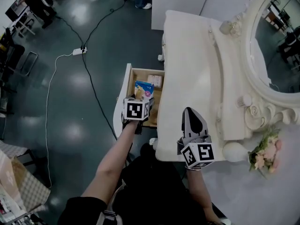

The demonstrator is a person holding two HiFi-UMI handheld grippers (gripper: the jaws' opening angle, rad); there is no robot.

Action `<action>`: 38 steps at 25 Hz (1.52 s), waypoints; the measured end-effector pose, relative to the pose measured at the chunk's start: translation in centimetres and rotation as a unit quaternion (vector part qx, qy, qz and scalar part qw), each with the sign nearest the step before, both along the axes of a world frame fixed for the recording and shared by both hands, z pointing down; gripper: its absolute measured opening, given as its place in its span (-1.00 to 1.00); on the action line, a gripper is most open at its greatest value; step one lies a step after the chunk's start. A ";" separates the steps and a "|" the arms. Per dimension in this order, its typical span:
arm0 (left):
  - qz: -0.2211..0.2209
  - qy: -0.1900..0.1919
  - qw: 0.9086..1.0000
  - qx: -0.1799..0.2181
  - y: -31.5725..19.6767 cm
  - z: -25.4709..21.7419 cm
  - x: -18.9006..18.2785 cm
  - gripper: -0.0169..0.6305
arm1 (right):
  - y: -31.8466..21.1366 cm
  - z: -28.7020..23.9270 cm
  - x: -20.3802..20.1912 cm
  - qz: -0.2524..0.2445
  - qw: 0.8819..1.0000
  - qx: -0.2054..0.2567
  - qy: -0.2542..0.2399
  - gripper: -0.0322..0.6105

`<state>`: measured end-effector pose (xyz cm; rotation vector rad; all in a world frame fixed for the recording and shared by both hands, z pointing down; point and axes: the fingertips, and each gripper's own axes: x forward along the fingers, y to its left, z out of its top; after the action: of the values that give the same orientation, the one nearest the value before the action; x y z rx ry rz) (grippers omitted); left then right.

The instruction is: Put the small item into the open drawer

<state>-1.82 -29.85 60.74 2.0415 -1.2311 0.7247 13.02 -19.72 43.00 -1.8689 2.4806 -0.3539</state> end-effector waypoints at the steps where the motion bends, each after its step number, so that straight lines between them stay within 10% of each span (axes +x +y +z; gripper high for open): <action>1: -0.004 -0.006 1.000 -0.009 -0.3 0.6 0.0 0.32 | -0.2 0.2 0.2 -0.001 1.000 -0.001 -0.002 -0.89; 22: -0.006 -0.084 0.978 -0.189 0.4 11.9 0.3 0.32 | -2.5 1.7 2.3 -0.015 0.999 -0.022 -0.020 -0.89; 38: -0.005 -0.138 0.969 -0.206 -0.2 13.7 0.2 0.32 | -2.8 2.5 2.5 -0.013 0.999 -0.030 -0.024 -0.89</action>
<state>-1.65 -30.07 74.42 1.6296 -1.1215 1.1827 15.49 -22.54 45.54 -1.8277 2.4906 -0.4727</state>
